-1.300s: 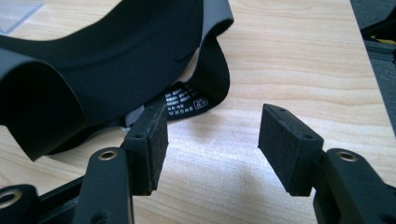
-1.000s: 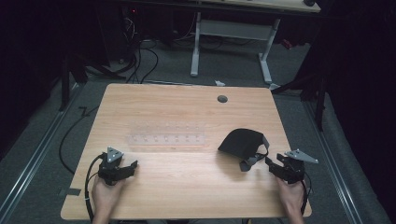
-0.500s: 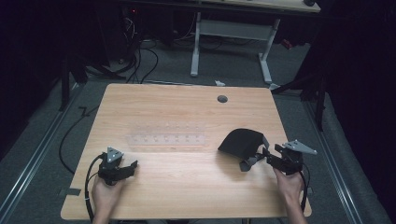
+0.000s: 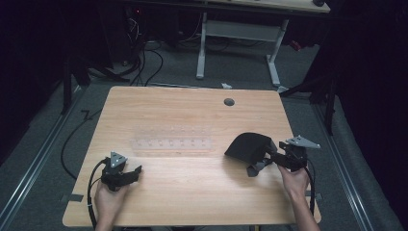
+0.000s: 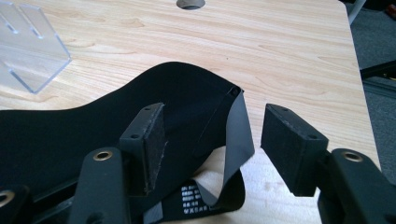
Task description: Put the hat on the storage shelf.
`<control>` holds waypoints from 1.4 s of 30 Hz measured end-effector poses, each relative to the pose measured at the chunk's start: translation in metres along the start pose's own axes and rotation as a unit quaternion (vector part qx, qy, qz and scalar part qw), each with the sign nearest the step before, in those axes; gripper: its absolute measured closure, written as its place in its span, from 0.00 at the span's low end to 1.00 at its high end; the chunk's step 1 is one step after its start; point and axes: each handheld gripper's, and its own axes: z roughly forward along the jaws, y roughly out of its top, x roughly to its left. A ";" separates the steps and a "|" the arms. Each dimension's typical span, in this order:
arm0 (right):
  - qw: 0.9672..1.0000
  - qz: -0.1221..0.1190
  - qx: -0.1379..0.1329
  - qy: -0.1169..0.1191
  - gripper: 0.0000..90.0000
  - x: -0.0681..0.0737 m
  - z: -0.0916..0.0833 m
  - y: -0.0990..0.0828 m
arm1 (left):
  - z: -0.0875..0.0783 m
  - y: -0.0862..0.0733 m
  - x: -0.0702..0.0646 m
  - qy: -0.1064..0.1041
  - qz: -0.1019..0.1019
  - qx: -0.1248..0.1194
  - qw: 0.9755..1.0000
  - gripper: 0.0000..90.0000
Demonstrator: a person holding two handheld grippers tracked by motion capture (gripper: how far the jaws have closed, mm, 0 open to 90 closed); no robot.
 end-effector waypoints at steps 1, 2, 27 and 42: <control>1.000 -0.001 0.002 -0.001 0.43 -0.001 0.002 0.001 | 0.000 0.000 0.000 0.000 0.000 0.000 1.000 0.35; 1.000 0.000 0.002 0.000 0.43 -0.001 0.003 0.003 | 0.000 0.000 0.000 0.000 0.000 0.000 1.000 0.35; 0.999 0.025 0.033 0.024 0.37 -0.017 0.044 0.013 | 0.000 0.000 0.000 0.000 0.000 0.000 1.000 0.35; 0.995 0.048 0.044 0.069 0.39 -0.021 0.059 0.007 | 0.000 0.000 0.000 0.000 0.000 0.000 1.000 0.35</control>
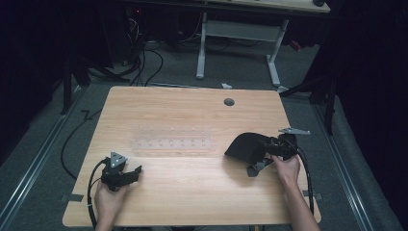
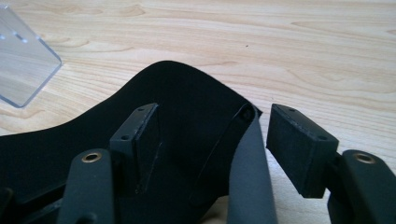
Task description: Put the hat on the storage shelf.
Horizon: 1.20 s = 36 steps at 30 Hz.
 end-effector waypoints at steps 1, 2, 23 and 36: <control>1.000 0.000 0.001 0.002 0.39 0.000 0.001 0.000 | 0.000 0.000 0.000 0.000 0.000 0.000 1.000 0.35; 1.000 0.000 0.002 0.005 0.40 0.000 0.002 -0.001 | 0.000 0.000 0.000 0.000 0.000 0.000 1.000 0.35; 0.999 -0.024 -0.014 0.041 0.71 -0.001 -0.004 -0.009 | 0.000 0.000 0.000 0.000 0.000 0.000 1.000 0.35; 0.996 -0.036 -0.019 0.077 0.88 -0.001 -0.015 -0.012 | 0.000 0.000 0.000 0.000 0.000 0.000 1.000 0.35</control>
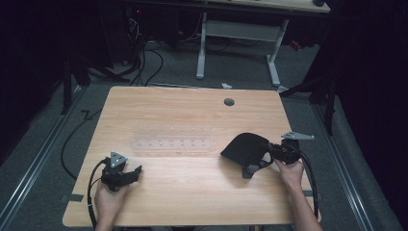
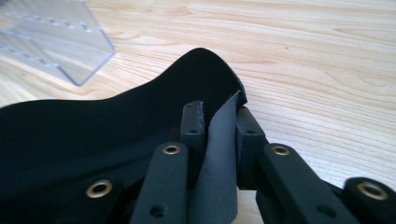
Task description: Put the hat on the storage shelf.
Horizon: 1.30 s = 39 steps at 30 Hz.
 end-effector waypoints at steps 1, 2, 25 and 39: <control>1.000 -0.002 0.000 0.005 0.89 0.000 -0.002 0.000 | 0.000 0.000 0.000 0.000 0.000 0.001 1.000 0.35; 1.000 -0.001 -0.007 0.016 0.91 0.001 -0.005 0.000 | 0.000 0.000 0.000 0.000 0.000 0.000 1.000 0.35; 0.997 0.007 -0.044 0.062 0.96 0.025 -0.034 0.002 | 0.000 0.000 -0.001 -0.002 0.002 0.004 1.000 0.33; 0.996 0.001 -0.058 0.061 0.96 0.038 -0.052 -0.004 | 0.004 -0.001 -0.004 -0.015 0.008 0.023 1.000 0.17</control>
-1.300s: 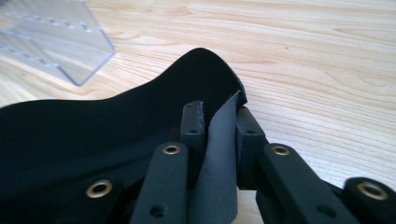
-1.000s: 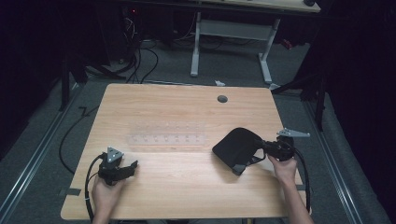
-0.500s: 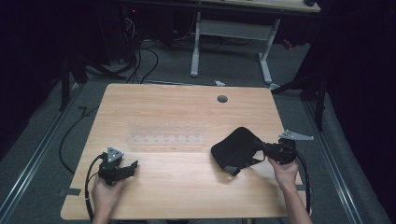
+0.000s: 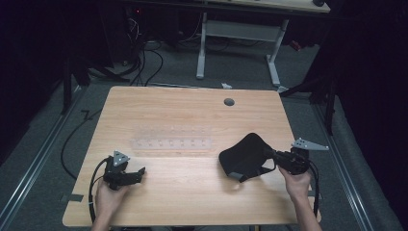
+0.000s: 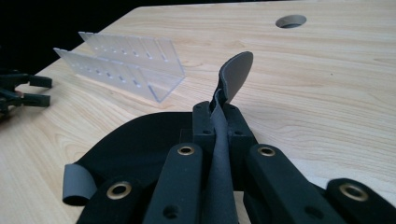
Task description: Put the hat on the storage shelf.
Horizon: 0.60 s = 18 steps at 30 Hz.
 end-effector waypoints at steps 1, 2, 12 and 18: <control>1.000 -0.002 -0.002 0.001 0.96 0.001 -0.001 0.000 | 0.000 0.000 0.000 0.000 0.001 0.000 1.000 0.17; 1.000 -0.001 -0.002 0.002 0.96 0.003 -0.003 -0.001 | 0.000 0.000 0.000 0.000 0.001 0.000 1.000 0.17; 1.000 -0.004 -0.018 0.014 0.96 0.020 -0.016 -0.002 | -0.002 0.000 -0.001 -0.006 0.005 0.000 1.000 0.22; 0.999 0.001 -0.031 0.025 0.96 0.029 -0.021 -0.003 | -0.011 -0.001 -0.019 -0.048 0.022 0.002 0.999 0.24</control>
